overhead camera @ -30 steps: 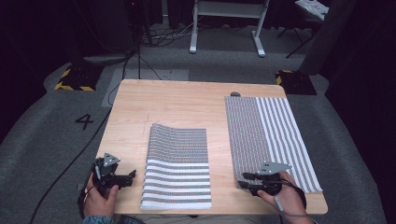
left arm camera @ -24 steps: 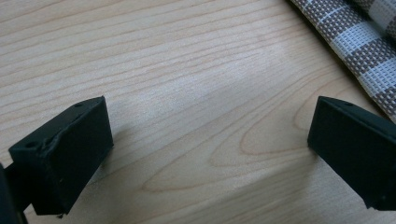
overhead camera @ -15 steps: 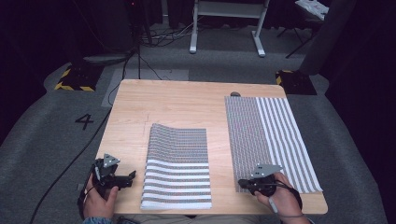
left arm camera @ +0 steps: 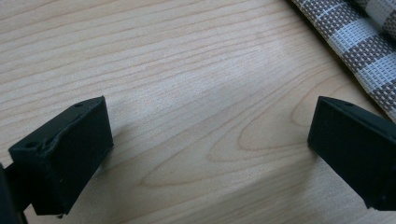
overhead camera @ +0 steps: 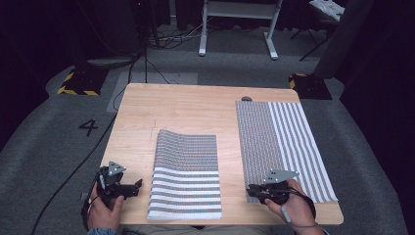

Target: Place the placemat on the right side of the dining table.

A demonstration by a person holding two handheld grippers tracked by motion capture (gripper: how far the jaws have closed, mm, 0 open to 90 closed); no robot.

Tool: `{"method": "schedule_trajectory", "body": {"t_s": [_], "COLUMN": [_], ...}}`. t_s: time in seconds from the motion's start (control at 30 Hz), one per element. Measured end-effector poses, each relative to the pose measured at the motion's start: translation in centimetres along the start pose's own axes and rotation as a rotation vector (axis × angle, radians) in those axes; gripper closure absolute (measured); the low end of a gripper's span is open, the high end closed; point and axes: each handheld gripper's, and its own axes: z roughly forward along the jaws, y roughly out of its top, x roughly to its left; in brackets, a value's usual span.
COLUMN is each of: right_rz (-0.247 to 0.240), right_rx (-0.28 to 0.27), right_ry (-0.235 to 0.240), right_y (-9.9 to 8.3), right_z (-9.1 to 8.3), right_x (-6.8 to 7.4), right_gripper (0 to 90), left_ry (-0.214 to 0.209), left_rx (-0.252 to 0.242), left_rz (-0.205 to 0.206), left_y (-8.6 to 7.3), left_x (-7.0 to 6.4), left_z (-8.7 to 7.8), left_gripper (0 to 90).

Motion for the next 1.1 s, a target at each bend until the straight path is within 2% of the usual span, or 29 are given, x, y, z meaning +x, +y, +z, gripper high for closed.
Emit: {"method": "schedule_trajectory", "body": {"t_s": [0.1, 0.13, 0.27, 0.43, 0.53, 0.73, 0.93, 1.03, 1.1], "right_rz": [-0.025, -0.014, -0.040, -0.085, -0.103, -0.137, -0.116, -0.109, -0.121], "right_rx": [-0.066, -0.092, -0.180, -0.193, -0.195, -0.197, -0.206, -0.201, -0.177], "right_ry": [-0.012, -0.003, 0.007, 0.000, 0.037, 0.085, 0.070, 0.070, 0.079], "right_y": [1.6, 2.2, 4.7, 7.0, 7.8, 9.1, 9.6, 9.6, 9.6], "right_z": [-0.5, -0.6, -0.9, -0.5, 0.3, 3.4, 6.9, 8.2, 9.1], "right_x": [0.5, 0.8, 1.8, 2.8, 4.3, 7.5, 9.0, 9.6, 9.6], "right_gripper": [59.2, 55.0, 39.4, 36.3, 36.0, 36.0, 35.3, 32.3, 31.6], "left_ry": [0.000, -0.001, 0.006, 0.007, 0.011, 0.002, 0.002, 0.000, 0.000], "left_rx": [0.000, 0.000, 0.001, -0.006, -0.007, -0.001, -0.002, -0.001, -0.001], "left_rz": [0.000, 0.000, 0.000, 0.000, 0.000, 0.002, 0.002, 0.004, 0.004], "left_y": [0.0, 0.0, 0.0, -0.1, -0.1, 0.0, 0.1, 0.1, 0.1], "left_x": [0.0, 0.0, 0.0, 0.0, 0.0, 0.0, 0.1, 0.1, 0.1], "left_z": [0.0, 0.0, -0.1, 0.0, 0.0, 0.0, 0.0, 0.0, 0.0], "left_gripper": [0.1, 0.1, 0.1, 0.1, 0.1, 0.0, 0.0, 0.0, 0.0]}}
